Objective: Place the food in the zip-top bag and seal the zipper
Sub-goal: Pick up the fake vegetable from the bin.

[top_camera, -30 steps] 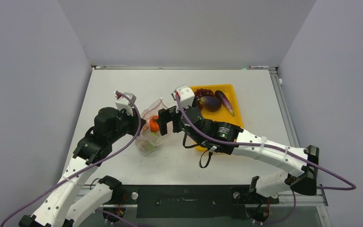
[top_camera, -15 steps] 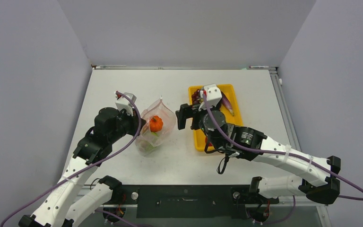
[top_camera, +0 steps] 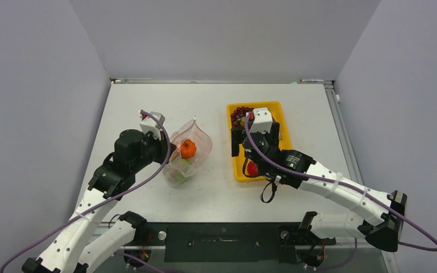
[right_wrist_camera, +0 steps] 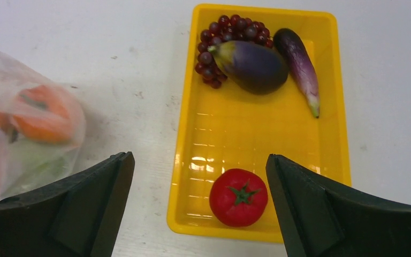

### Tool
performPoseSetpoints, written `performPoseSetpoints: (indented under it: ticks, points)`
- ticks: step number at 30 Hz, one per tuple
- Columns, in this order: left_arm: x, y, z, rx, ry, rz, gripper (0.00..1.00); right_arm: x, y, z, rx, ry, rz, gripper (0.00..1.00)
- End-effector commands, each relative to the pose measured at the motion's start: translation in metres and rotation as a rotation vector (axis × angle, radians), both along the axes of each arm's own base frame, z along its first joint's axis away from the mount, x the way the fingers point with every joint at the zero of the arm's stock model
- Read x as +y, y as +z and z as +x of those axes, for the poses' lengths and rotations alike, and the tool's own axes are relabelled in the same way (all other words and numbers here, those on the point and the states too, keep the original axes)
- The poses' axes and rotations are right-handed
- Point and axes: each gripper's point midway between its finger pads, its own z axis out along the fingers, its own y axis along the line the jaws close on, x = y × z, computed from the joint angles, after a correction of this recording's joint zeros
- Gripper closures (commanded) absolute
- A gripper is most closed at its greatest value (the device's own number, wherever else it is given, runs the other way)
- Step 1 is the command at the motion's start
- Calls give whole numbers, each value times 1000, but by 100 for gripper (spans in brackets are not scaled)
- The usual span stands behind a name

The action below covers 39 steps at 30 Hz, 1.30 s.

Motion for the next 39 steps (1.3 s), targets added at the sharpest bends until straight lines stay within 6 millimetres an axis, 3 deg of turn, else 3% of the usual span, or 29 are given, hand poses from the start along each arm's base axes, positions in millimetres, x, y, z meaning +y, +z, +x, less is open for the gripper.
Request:
performPoseSetpoints:
  ticks: [1,5,15,39]
  points:
    - [0,7,1,-27,-2,-4,100,-20,-25,-3,69,-34,-12,2]
    - [0,7,2,-28,1,-4,100,-25,-54,-6,134,-40,-49,10]
    - [0,7,2,-27,0,-3,100,-39,-123,-8,292,-89,-63,10]
    - [0,6,1,-23,-2,0,100,-55,-210,4,482,-186,-54,10]
